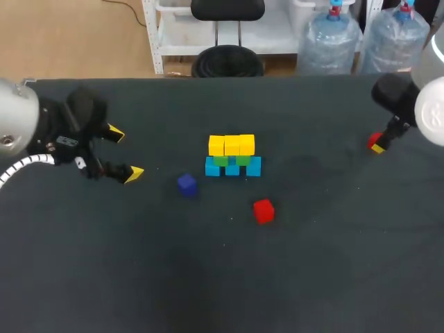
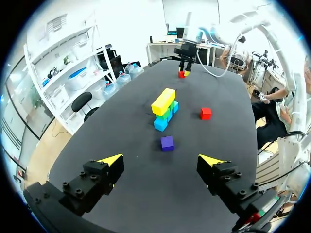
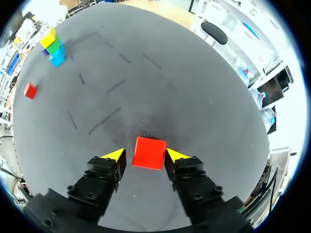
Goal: Place the blue cubes, place green cubes on the blue cubes, place the yellow cubes on the green cubes, then place the red cubes on the yellow cubes, and place purple cube on the red cubes.
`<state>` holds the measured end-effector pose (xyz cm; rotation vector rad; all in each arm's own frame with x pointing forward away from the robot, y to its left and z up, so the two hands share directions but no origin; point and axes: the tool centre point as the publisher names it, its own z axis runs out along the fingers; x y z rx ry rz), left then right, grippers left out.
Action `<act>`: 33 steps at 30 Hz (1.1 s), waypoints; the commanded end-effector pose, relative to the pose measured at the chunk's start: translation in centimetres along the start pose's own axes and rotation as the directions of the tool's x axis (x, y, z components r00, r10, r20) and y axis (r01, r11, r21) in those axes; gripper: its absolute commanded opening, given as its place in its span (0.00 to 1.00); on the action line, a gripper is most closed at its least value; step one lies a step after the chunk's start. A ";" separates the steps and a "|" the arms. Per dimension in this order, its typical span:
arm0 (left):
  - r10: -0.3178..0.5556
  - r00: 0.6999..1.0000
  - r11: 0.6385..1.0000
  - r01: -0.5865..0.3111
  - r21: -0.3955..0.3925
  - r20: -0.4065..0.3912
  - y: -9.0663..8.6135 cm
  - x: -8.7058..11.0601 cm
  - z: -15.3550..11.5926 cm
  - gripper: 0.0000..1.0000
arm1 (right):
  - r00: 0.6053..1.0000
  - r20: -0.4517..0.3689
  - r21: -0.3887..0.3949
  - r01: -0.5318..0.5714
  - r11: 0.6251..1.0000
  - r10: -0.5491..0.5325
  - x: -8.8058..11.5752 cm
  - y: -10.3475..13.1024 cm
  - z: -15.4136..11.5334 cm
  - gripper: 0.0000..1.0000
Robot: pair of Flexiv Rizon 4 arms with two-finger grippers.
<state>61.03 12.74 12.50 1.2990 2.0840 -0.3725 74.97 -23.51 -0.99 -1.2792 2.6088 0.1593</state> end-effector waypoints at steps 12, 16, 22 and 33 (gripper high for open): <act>0.002 1.000 1.000 -0.002 0.002 0.008 0.0 0.2 0.0 1.00 | 0.999 0.010 -0.018 0.044 0.999 -0.044 -0.7 -0.1 -1.8 0.00; 0.002 1.000 1.000 -0.002 0.002 0.008 0.0 0.2 0.0 1.00 | 0.995 0.034 -0.025 0.097 0.995 -0.096 -1.6 0.8 -4.0 0.00; 0.002 1.000 1.000 -0.002 0.002 0.008 0.0 0.2 0.0 1.00 | 0.979 0.102 -0.020 0.178 0.984 -0.176 -3.2 2.6 -7.1 0.00; 0.002 1.000 1.000 -0.002 0.002 0.008 0.0 0.2 0.0 1.00 | 0.907 0.242 -0.055 0.367 0.929 -0.344 -7.9 7.9 -9.5 0.00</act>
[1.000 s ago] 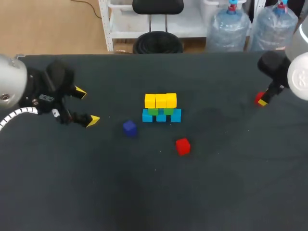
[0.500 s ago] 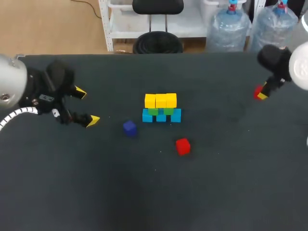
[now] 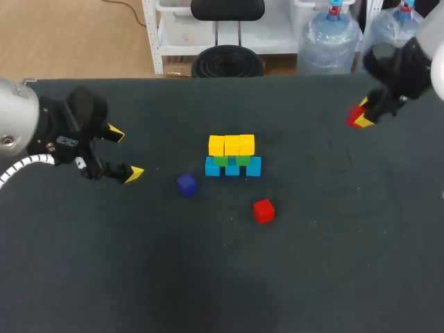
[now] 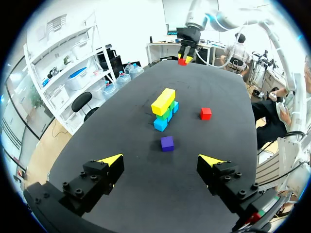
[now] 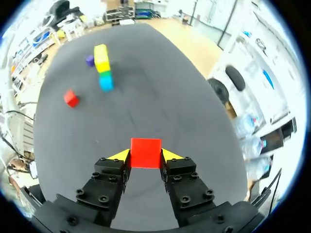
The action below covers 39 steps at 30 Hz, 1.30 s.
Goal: Place the blue cubes, place green cubes on the blue cubes, place the yellow cubes on the green cubes, then place the red cubes on the yellow cubes, and place purple cube on the red cubes.
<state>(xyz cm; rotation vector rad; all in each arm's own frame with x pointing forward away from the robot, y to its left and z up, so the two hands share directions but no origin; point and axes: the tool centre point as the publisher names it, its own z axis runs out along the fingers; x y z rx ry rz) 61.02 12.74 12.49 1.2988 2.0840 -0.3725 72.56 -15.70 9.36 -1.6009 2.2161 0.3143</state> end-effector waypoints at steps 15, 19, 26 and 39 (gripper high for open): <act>0.002 1.000 1.000 -0.002 0.002 0.008 0.0 0.2 0.0 1.00 | 0.986 0.073 -0.051 0.154 0.987 -0.150 -2.8 2.1 -1.4 0.00; 0.002 1.000 1.000 -0.002 0.002 0.008 0.0 0.2 0.0 1.00 | 0.986 0.073 -0.051 0.154 0.987 -0.150 -2.8 2.1 -1.4 0.00; 0.002 1.000 1.000 -0.002 0.002 0.008 0.0 0.2 0.0 1.00 | 0.986 0.073 -0.051 0.154 0.987 -0.150 -2.8 2.1 -1.4 0.00; 0.002 1.000 1.000 -0.002 0.002 0.008 0.0 0.2 0.0 1.00 | 0.975 -0.082 -0.122 0.194 0.973 -0.205 -5.5 3.0 -1.2 0.00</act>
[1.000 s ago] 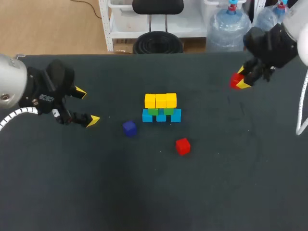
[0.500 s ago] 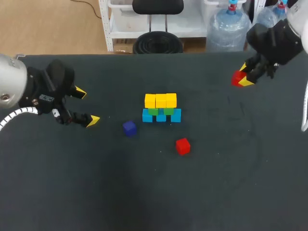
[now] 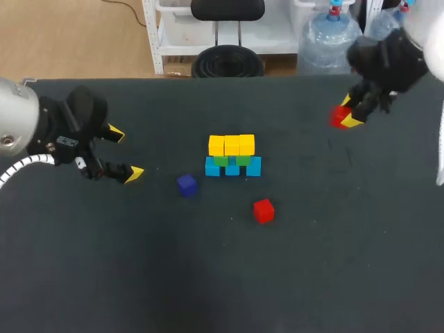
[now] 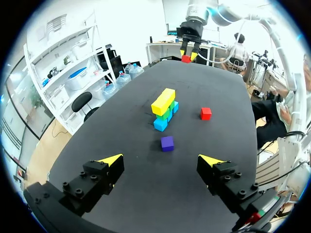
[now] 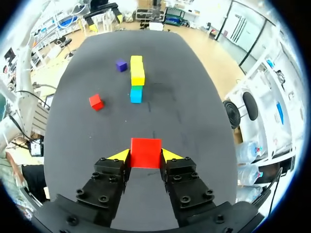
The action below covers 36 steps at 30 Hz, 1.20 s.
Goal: Place the blue cubes, place green cubes on the blue cubes, place the yellow cubes on the green cubes, then place the red cubes on the yellow cubes, and place purple cube on the red cubes.
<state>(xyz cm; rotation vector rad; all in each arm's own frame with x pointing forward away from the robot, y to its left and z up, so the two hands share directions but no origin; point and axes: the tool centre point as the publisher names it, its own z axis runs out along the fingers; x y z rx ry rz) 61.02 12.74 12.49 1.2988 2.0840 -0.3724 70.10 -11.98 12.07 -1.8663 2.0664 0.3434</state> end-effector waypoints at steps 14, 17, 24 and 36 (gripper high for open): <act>0.002 1.000 1.000 -0.002 0.002 0.008 0.1 0.2 0.0 1.00 | 0.989 -0.137 -0.066 0.045 0.997 -0.053 -6.6 0.0 1.7 0.00; 0.002 1.000 1.000 -0.002 0.002 0.008 0.1 0.2 0.0 1.00 | 0.987 -0.148 -0.068 0.061 0.996 -0.070 -7.8 0.3 2.6 0.00; 0.002 1.000 1.000 -0.002 0.002 0.008 0.1 0.2 0.0 1.00 | 0.984 -0.143 -0.068 0.095 0.993 -0.104 -10.5 1.7 3.7 0.00; 0.002 1.000 1.000 -0.002 0.002 0.008 0.1 0.2 0.0 1.00 | 0.980 -0.166 -0.067 0.098 0.993 -0.108 -13.0 2.4 4.9 0.00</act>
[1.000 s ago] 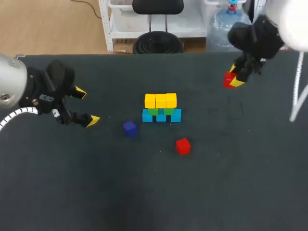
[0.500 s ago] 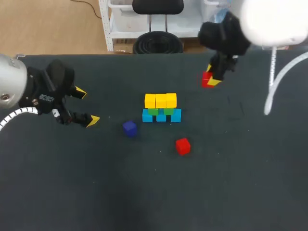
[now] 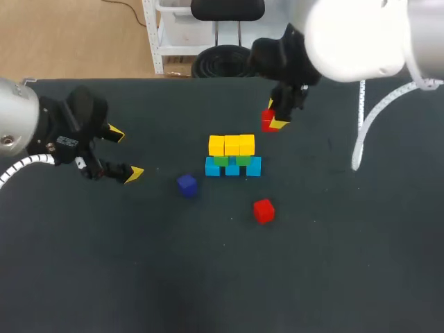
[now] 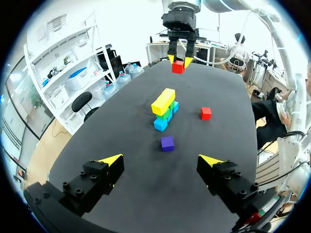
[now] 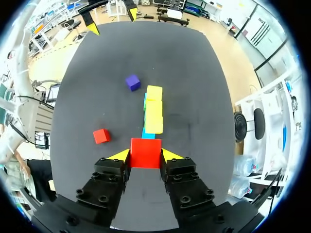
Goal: Place the blue cubes, place green cubes on the blue cubes, place the yellow cubes on the green cubes, then place the red cubes on the yellow cubes, and place purple cube on the red cubes.
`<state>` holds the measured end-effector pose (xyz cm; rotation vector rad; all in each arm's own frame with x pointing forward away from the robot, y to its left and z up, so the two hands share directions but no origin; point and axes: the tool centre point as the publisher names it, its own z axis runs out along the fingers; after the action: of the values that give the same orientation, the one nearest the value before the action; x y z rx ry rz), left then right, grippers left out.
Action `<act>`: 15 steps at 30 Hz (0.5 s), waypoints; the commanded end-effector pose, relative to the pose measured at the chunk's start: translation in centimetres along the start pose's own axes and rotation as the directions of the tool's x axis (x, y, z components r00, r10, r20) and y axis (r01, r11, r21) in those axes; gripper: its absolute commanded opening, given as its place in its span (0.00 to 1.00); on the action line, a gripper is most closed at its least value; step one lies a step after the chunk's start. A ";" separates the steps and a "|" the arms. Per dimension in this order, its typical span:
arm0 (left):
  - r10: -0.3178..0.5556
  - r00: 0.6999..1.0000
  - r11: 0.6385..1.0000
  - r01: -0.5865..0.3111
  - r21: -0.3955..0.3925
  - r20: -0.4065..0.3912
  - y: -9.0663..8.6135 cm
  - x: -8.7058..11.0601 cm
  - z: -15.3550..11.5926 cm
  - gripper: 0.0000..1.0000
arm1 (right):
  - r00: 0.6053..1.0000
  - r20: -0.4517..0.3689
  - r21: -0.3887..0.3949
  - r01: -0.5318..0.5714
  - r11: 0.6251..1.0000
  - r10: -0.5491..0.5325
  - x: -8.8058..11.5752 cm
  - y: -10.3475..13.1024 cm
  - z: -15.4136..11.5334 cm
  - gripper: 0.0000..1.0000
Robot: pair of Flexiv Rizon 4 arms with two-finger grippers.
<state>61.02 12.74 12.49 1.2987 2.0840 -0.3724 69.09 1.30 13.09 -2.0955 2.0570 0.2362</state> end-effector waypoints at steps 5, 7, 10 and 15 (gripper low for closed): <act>0.002 1.000 1.000 -0.002 0.002 0.008 0.1 0.2 0.0 1.00 | 0.999 0.001 -0.012 -0.033 0.999 0.033 -1.5 0.0 1.3 0.00; 0.002 1.000 1.000 -0.002 0.002 0.008 0.1 0.2 0.0 1.00 | 0.999 0.014 -0.015 -0.030 0.999 0.030 -2.1 0.1 1.7 0.00; 0.002 1.000 1.000 -0.002 0.002 0.008 0.1 0.2 0.0 1.00 | 1.000 0.017 -0.028 -0.013 1.000 0.014 -3.0 0.0 2.2 0.00; 0.002 1.000 1.000 -0.002 0.002 0.008 0.1 0.2 0.0 1.00 | 1.000 0.012 -0.050 0.009 0.999 -0.008 -4.0 -0.1 3.2 0.00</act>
<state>61.02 12.74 12.49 1.2986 2.0840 -0.3724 68.30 5.14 11.30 -2.1057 2.0485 0.2900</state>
